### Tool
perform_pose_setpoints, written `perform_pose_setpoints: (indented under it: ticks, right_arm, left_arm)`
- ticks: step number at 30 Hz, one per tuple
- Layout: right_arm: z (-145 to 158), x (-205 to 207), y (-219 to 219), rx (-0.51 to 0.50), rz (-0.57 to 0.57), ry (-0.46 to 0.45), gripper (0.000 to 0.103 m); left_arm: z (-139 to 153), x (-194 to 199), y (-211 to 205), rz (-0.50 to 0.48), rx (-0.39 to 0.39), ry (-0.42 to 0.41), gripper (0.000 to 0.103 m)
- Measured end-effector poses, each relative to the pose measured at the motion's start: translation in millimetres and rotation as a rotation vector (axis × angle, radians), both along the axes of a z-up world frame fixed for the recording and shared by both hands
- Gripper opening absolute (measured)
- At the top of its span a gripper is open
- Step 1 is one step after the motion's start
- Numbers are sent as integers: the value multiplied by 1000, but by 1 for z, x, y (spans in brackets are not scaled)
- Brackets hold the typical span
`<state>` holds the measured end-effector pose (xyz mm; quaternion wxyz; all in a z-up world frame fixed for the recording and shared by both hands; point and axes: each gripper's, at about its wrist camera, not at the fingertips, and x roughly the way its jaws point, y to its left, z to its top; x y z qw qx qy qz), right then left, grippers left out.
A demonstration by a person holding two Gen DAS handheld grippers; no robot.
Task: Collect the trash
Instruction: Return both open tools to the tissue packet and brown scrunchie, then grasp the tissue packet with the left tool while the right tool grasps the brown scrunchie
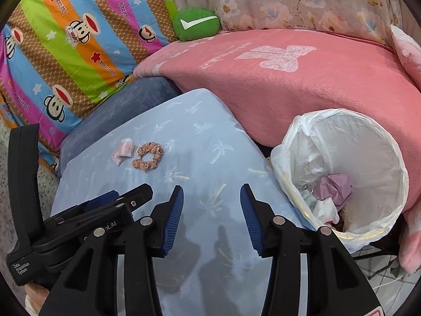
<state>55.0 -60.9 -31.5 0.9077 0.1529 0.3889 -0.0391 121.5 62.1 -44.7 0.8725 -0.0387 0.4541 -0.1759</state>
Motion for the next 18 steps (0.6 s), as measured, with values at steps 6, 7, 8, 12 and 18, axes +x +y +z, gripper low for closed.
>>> perform_pose_setpoints:
  ticks: [6, 7, 8, 12, 18]
  right_arm:
    - [-16, 31, 27, -5, 57, 34, 49]
    - [-19, 39, 32, -2, 68, 40, 49]
    - [-21, 45, 36, 2, 76, 44, 49]
    - [-33, 80, 54, 26, 110, 67, 50]
    - [-44, 134, 80, 24, 149, 88, 57]
  left_arm:
    - [-10, 21, 34, 71, 31, 1, 81]
    - [-11, 26, 39, 82, 45, -2, 81]
    - [-12, 31, 44, 92, 55, -3, 81]
    - [-14, 57, 64, 135, 68, 0, 82]
    - [-14, 101, 77, 174, 76, -7, 87]
